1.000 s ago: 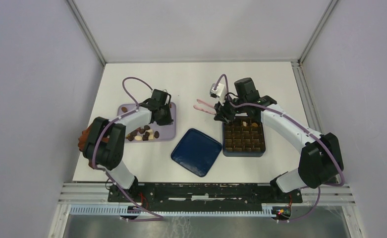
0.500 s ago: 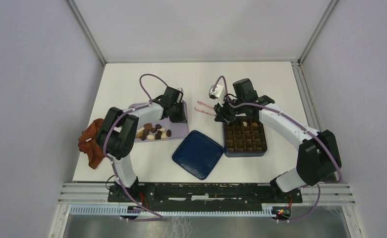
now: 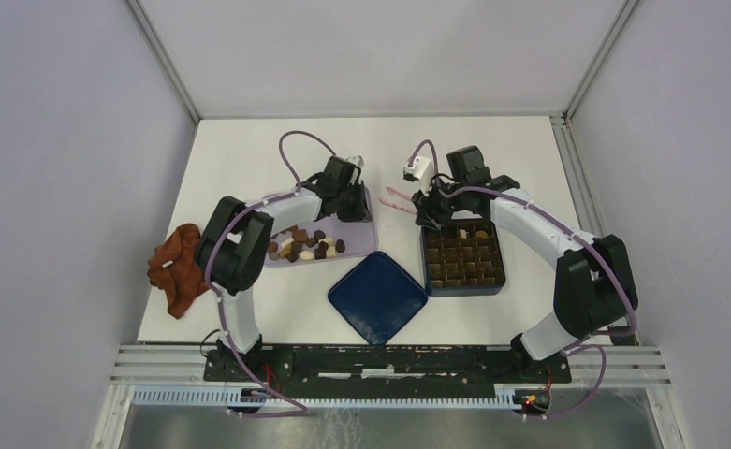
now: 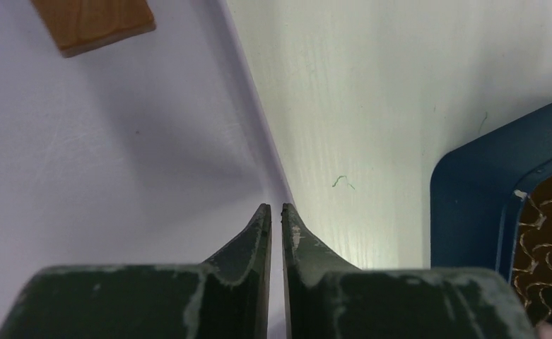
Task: Pack the chocolate
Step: Move the plate to the center of the board, then adjust the fake chocolate on the plate.
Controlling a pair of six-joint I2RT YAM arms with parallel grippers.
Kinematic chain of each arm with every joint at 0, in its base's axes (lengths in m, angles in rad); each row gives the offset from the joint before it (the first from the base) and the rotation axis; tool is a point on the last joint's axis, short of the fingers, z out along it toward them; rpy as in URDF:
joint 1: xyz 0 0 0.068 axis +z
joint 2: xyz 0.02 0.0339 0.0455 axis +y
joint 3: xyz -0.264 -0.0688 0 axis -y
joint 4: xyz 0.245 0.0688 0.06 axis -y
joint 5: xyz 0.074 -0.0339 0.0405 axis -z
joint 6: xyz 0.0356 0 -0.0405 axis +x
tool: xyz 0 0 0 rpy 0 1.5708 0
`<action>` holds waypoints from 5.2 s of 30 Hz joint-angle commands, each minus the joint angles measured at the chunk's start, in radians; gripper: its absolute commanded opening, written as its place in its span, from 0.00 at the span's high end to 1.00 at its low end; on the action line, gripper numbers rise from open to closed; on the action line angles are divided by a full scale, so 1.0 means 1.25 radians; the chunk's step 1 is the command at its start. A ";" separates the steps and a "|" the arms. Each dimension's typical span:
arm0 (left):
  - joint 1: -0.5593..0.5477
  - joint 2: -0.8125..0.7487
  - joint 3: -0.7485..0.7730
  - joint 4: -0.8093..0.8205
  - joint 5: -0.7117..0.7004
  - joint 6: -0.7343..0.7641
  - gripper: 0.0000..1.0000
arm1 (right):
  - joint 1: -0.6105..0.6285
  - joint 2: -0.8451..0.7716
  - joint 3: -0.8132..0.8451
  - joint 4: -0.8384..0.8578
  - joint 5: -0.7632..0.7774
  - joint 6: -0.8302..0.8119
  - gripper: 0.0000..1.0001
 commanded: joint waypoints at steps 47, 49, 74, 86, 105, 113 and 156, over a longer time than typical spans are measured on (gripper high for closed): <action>0.022 -0.711 -0.255 -0.112 -0.446 0.431 0.15 | 0.094 0.554 0.602 -0.198 0.134 -0.050 0.59; 0.021 -0.709 -0.255 -0.113 -0.446 0.432 0.15 | 0.095 0.559 0.605 -0.200 0.132 -0.049 0.59; 0.022 -0.701 -0.253 -0.117 -0.435 0.440 0.15 | 0.145 0.598 0.652 -0.238 0.130 -0.077 0.57; 0.023 -0.692 -0.253 -0.119 -0.426 0.440 0.15 | 0.169 0.619 0.680 -0.237 0.146 -0.069 0.58; 0.023 -0.680 -0.252 -0.121 -0.419 0.440 0.15 | 0.179 0.598 0.674 -0.284 0.100 -0.124 0.61; 0.023 -0.678 -0.252 -0.121 -0.416 0.440 0.15 | 0.189 0.618 0.690 -0.270 0.120 -0.103 0.59; 0.028 -0.726 -0.271 -0.101 -0.490 0.433 0.15 | 0.234 0.618 0.781 -0.327 0.186 -0.075 0.58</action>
